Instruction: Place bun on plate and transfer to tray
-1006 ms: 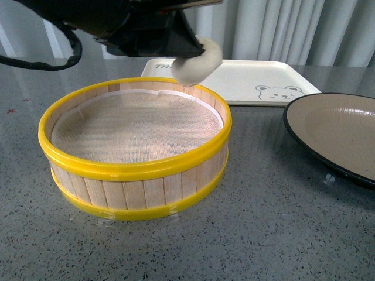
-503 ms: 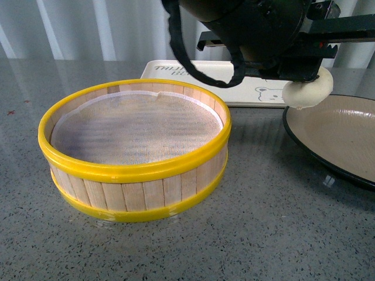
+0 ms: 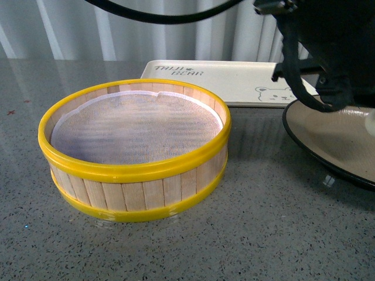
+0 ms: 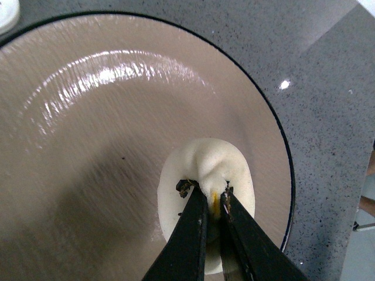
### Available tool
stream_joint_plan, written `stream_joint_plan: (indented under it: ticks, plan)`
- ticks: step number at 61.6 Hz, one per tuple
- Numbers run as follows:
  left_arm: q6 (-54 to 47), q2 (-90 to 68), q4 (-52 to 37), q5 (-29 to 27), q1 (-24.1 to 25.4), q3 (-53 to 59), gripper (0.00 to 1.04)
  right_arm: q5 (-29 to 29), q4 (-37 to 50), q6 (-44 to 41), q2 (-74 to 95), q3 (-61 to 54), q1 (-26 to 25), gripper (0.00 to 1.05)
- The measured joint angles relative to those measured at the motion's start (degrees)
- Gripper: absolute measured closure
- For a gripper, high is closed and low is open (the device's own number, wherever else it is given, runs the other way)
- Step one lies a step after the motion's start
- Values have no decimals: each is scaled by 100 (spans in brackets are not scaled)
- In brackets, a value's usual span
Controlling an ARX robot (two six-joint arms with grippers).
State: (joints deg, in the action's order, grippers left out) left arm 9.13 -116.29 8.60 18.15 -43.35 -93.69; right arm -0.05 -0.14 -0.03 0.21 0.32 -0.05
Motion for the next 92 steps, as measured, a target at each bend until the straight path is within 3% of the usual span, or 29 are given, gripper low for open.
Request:
stream_joint_plan:
  ticks: [58,71,81,92]
  plan:
    - [-92,-894,868,-1263,-243,-1279,99,0,0,2,0,0,0,9]
    - [-109,-898,953,-1263,-243,-1353,66,0,0,0,0,0,0,9]
    - [-26,-898,885,-1158,-212,-1353,29,0,-2,0,0,0,0,9]
    - [76,-861,796,-1064,-87,-1351,5,0,-2,0,0,0,0,9]
